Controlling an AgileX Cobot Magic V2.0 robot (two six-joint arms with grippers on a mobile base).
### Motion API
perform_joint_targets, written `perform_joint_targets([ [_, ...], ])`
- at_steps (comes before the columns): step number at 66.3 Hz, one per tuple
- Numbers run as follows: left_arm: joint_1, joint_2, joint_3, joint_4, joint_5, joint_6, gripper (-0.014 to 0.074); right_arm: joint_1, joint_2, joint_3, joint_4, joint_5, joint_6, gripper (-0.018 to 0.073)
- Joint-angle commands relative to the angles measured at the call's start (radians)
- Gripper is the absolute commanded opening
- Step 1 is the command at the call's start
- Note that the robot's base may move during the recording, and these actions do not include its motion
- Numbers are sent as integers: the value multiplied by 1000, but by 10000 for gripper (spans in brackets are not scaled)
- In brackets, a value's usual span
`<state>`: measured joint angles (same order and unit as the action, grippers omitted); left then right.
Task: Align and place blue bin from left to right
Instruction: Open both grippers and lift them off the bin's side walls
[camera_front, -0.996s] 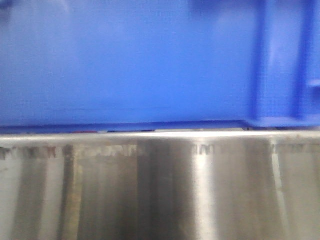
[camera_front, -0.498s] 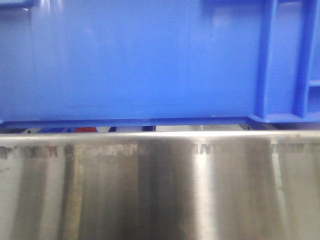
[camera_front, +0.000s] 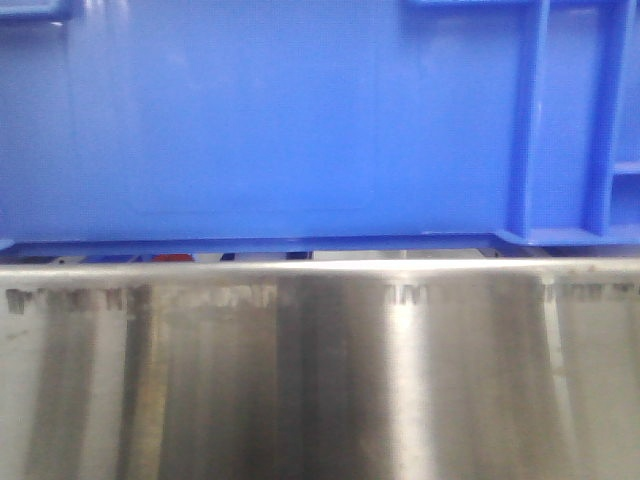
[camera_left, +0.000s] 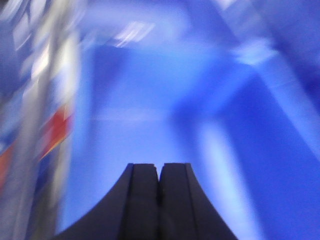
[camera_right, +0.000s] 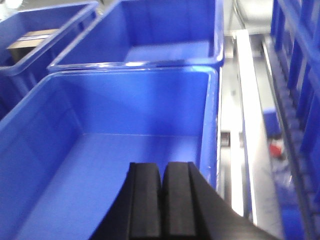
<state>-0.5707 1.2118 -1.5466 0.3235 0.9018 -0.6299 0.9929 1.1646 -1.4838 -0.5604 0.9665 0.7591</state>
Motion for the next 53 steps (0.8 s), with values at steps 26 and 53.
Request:
perform_joint_targets([
  [26, -11, -461, 636, 19, -679, 2, -111, 39, -335, 385, -61, -406, -194, -78],
  [53, -11, -581, 767, 91, -821, 2, -111, 39, -608, 559, -63, -465, -275, -78],
])
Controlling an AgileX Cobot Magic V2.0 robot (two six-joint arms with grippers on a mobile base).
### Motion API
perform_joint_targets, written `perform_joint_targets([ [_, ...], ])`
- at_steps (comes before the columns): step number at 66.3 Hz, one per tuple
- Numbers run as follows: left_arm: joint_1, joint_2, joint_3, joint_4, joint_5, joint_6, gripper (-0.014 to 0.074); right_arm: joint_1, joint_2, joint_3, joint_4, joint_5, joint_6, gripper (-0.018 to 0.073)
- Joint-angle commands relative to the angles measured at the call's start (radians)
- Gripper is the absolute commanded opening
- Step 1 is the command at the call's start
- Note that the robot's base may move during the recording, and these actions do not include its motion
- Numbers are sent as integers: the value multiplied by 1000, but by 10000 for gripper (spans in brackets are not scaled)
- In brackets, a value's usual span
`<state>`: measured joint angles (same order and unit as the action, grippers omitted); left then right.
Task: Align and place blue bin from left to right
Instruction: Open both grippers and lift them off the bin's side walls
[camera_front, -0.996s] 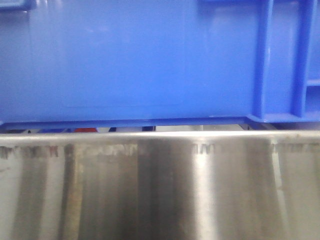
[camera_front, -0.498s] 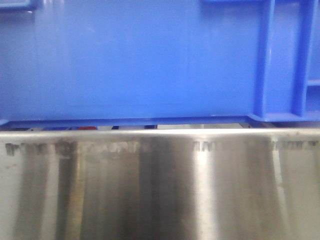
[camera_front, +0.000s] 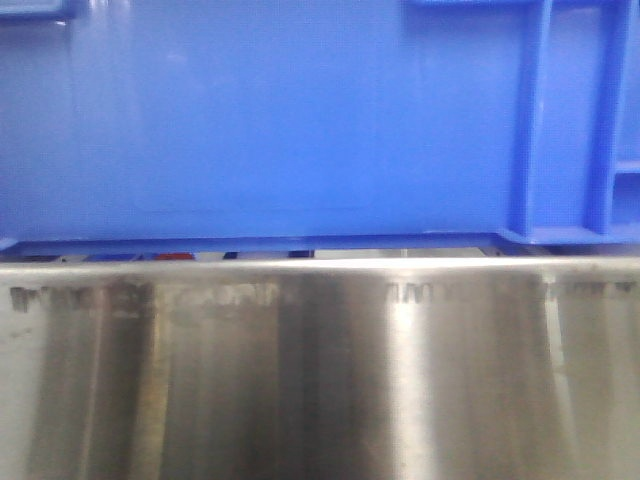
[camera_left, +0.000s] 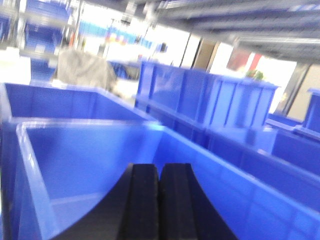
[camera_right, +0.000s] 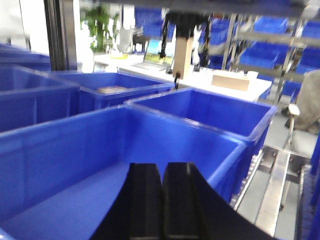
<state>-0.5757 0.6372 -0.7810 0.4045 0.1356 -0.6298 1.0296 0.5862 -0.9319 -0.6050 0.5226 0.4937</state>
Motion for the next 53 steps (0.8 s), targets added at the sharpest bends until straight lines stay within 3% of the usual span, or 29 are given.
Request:
perform_joint_targets([
  [1, -6, -6, 1, 10, -60, 2, -111, 2, -34, 7, -19, -21, -10, -78],
  [53, -6, -4, 1, 12, -71, 2, -111, 2, -62, 7, -19, -19, -10, -78],
])
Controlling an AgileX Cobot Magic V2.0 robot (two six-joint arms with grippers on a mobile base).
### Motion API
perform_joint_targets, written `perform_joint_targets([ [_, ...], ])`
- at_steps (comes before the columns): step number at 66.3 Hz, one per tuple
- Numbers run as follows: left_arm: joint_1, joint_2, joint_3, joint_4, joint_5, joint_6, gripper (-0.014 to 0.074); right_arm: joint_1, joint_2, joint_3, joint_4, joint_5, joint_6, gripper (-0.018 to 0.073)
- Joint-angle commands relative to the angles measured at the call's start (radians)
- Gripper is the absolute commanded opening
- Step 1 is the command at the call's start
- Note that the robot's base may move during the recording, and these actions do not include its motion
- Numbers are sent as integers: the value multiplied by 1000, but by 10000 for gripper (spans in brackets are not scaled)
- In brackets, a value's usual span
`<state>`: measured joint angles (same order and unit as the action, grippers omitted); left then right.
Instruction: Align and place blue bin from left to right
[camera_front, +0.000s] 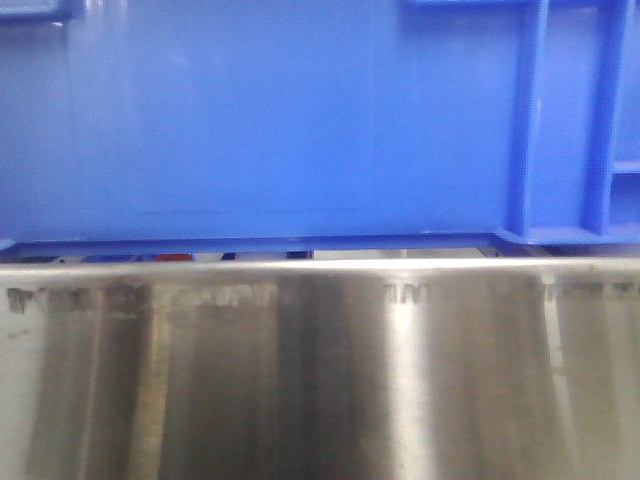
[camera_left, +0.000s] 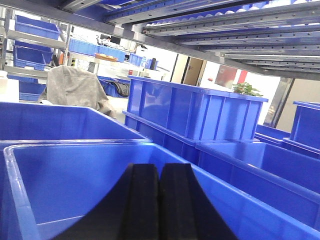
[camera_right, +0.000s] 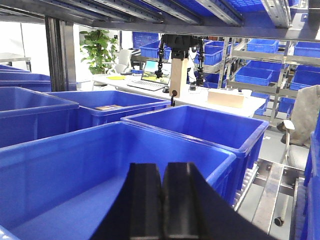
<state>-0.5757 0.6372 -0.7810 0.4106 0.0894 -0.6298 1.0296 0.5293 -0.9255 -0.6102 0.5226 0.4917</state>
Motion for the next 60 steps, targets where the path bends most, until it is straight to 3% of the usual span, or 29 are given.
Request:
perform_joint_targets([
  [1, -6, -4, 1, 5, -25, 2, -111, 2, -6, 1, -13, -19, -8, -78],
  [60, -6, -4, 1, 5, -25, 2, -111, 2, -5, 1, -13, -22, -8, -78],
])
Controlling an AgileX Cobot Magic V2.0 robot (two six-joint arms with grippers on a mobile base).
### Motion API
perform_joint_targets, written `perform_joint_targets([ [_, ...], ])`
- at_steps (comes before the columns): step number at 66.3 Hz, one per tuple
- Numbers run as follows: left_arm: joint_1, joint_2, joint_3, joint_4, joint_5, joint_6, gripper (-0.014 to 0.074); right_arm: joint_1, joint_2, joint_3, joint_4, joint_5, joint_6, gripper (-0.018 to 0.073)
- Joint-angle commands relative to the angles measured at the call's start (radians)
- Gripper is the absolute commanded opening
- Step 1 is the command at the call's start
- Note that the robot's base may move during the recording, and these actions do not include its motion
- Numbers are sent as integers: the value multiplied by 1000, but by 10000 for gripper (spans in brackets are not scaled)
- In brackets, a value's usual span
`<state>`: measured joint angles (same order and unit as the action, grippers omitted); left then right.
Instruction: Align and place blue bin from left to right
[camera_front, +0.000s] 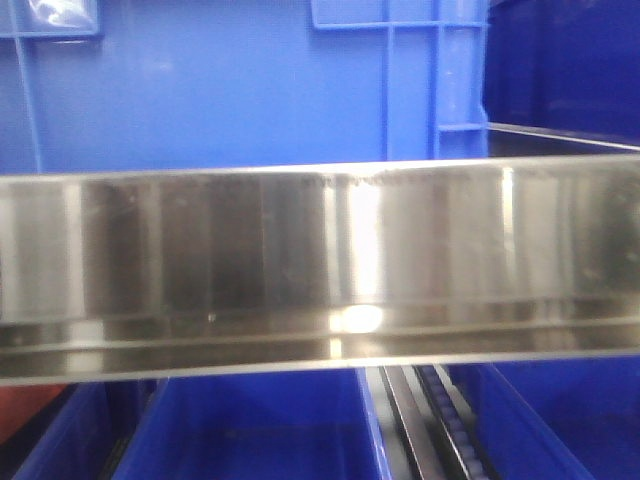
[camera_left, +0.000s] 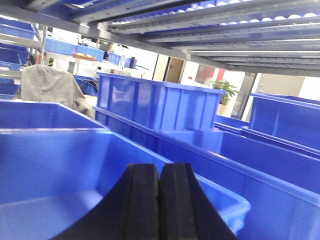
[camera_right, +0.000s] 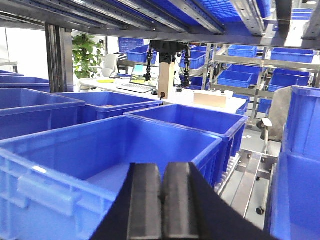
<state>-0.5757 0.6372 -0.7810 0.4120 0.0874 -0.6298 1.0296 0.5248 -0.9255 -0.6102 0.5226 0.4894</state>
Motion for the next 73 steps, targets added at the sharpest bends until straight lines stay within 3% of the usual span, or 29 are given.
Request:
perform_joint_targets([
  [1, -6, -4, 1, 4, -23, 2, -111, 2, -1, 1, -13, -22, -5, -78],
  [73, -6, -4, 1, 4, -23, 2, -111, 2, -1, 1, -13, -22, -5, -78],
])
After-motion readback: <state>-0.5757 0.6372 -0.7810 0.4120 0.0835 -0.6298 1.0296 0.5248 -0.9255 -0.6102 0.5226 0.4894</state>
